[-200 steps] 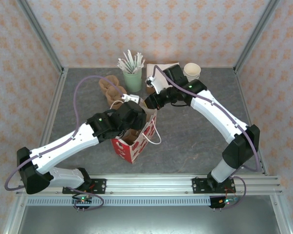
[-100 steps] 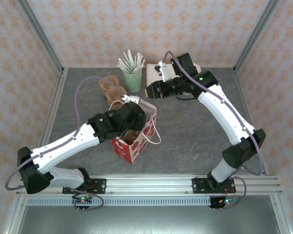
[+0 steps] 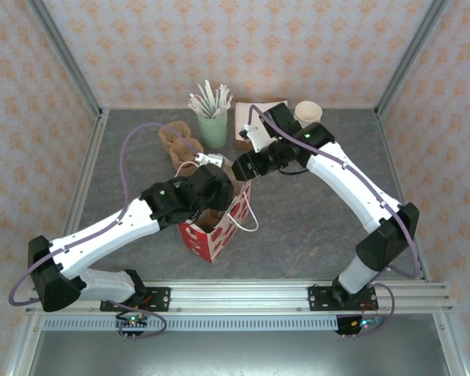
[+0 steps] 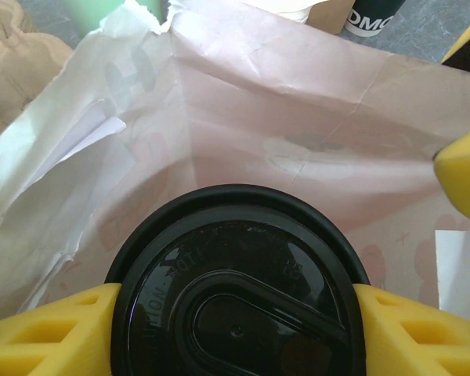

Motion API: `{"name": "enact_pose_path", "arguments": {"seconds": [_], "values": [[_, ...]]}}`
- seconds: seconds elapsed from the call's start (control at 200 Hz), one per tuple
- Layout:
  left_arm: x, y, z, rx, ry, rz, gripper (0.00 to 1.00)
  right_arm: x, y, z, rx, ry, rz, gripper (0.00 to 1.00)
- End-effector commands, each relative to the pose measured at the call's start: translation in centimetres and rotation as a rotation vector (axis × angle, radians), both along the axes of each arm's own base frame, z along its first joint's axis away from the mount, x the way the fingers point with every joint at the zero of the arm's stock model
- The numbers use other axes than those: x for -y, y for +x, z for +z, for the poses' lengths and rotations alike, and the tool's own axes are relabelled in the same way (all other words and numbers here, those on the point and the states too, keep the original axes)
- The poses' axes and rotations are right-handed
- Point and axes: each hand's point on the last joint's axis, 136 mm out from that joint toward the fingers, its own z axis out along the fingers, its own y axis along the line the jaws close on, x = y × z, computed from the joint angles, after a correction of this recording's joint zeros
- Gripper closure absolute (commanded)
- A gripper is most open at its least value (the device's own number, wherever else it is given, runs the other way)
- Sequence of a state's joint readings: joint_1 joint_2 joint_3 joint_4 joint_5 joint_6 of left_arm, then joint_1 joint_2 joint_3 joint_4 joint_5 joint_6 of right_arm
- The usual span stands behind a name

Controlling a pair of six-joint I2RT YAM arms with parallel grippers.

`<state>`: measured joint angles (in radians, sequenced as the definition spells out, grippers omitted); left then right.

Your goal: Pack the takeout coffee

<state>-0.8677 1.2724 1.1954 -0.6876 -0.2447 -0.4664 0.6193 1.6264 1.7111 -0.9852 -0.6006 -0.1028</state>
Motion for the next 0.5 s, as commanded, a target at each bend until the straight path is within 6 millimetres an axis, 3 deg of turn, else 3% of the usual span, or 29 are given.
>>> {"name": "enact_pose_path", "arguments": {"seconds": [0.0,0.125,0.355,0.495], "values": [[-0.9,0.1,-0.3,0.0,0.021,0.022,0.37,0.2,0.2,-1.3,0.017,-0.057,0.041,0.33],[-1.1,0.3,-0.7,-0.01,0.023,0.035,0.37,-0.3,-0.3,-2.3,-0.01,-0.051,0.083,0.38],[-1.6,0.3,-1.4,-0.009,0.006,0.056,0.37,0.0,-0.9,-3.5,0.005,-0.061,0.125,0.71],[-1.5,0.3,-1.8,-0.016,0.006,0.057,0.37,0.0,-1.5,-2.8,0.081,-0.006,0.135,0.79]]}}
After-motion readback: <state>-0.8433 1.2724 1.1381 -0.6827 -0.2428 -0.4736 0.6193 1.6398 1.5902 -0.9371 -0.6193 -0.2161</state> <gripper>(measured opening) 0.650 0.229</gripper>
